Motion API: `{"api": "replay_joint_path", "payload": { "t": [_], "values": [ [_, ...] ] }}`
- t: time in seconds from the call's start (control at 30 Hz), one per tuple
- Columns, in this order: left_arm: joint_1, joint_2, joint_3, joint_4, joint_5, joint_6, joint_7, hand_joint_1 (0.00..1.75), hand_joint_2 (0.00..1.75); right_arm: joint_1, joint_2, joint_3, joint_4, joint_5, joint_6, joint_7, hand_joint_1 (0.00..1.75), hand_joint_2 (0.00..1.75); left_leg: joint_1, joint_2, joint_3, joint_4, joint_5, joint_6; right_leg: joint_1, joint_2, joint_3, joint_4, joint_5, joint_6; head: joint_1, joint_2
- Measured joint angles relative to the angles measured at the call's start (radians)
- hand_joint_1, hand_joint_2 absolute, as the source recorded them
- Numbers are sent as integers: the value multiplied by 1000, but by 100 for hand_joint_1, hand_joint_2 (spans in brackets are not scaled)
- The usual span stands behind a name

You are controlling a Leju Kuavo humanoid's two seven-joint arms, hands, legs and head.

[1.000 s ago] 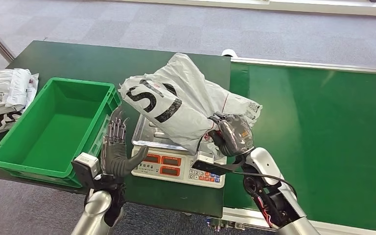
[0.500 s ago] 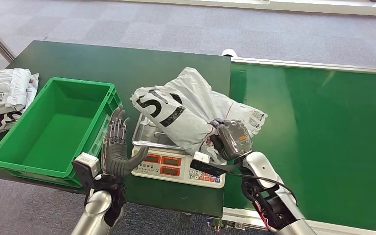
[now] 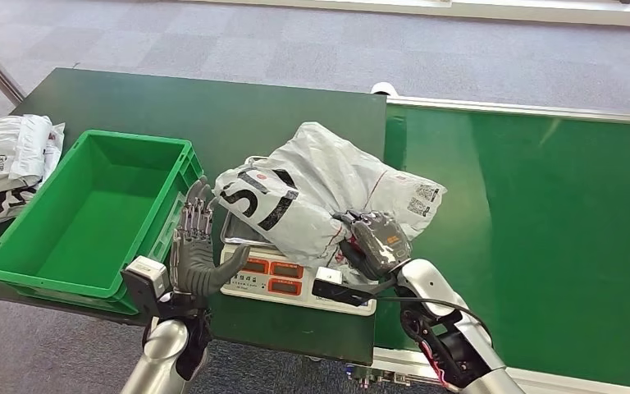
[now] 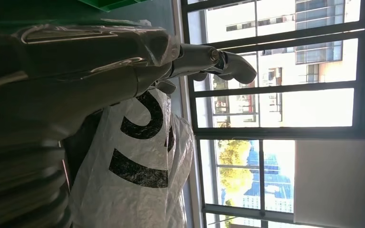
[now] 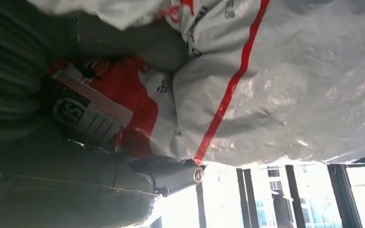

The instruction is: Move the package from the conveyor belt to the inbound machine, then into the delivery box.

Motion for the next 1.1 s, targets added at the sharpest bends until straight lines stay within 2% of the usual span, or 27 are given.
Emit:
{"api": "replay_joint_path", "payload": {
  "t": [0.13, 0.3, 0.47, 0.63, 0.8, 0.93, 1.1],
  "values": [
    [0, 0, 0, 0, 0, 0, 0, 0, 175, 0, 0, 6, 5, -15, 1, -14, 0, 175, 0, 0, 0, 0, 0, 0, 0, 0, 0, 0, 0, 0, 0, 0],
    [0, 0, 0, 0, -2, 0, 2, 0, 175, 3, 0, 11, 4, -92, 0, -88, 0, 175, 0, 0, 0, 0, 0, 0, 0, 0, 0, 0, 0, 0, 0, 0],
    [0, 0, 1, 0, -4, 0, 4, 0, 175, 31, 0, -1, -32, -163, -38, -97, 0, 175, 0, 0, 0, 0, 0, 0, 0, 0, 0, 0, 0, 0, 0, 0],
    [4, -1, 2, -1, -5, 3, 7, 0, 175, 82, -2, -52, -104, -288, -84, -130, 0, 175, 0, 0, 0, 0, 0, 0, 0, 0, 0, 0, 0, 0, 0, 0],
    [14, -1, 3, -8, -5, 10, 14, 0, 175, 178, -7, -130, -207, -382, -129, -161, 0, 175, 0, 0, -1, 0, 0, 0, 0, 0, 0, 0, 0, 0, 0, 0],
    [16, -1, 3, -10, -5, 16, 15, 0, 175, 218, -12, -168, -253, -420, -132, -170, 0, 175, 0, 0, 0, 0, 0, 0, 0, 0, -1, 0, 0, 0, 0, 0],
    [20, -1, 4, -10, -4, 22, 15, 0, 175, 289, -13, -250, -312, -568, -110, -212, 0, 175, 0, 0, -1, 0, 0, 0, 0, 0, 0, 0, 0, 0, 0, 0]
  ]
}}
